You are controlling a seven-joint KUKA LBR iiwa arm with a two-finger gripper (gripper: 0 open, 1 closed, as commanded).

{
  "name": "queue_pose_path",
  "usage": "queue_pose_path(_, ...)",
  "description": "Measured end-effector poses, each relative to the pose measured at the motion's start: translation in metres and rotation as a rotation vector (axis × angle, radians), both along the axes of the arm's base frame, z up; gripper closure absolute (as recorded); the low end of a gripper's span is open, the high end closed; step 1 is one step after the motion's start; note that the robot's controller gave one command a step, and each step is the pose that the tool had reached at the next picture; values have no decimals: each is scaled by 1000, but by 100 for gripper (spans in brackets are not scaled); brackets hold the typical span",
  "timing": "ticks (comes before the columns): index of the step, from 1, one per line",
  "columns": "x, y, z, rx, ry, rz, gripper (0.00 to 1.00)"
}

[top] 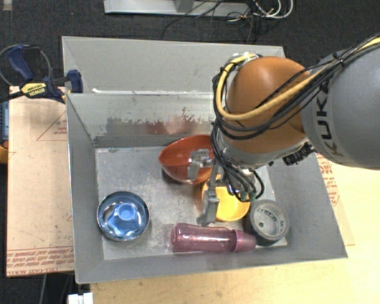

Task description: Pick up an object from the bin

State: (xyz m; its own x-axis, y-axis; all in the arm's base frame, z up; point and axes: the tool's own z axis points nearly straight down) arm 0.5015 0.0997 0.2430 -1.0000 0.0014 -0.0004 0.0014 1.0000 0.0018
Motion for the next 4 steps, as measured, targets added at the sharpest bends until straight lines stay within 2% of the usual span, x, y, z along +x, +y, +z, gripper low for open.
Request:
queue_pose_path(1,0,0,0,0,0,0,0)
queue_pose_path(2,-3,0,-16,2,1,-27,0)
queue_pose_path(3,2,3,0,2,-5,-16,0)
queue_pose_path(4,16,-3,-36,2,2,-59,0)
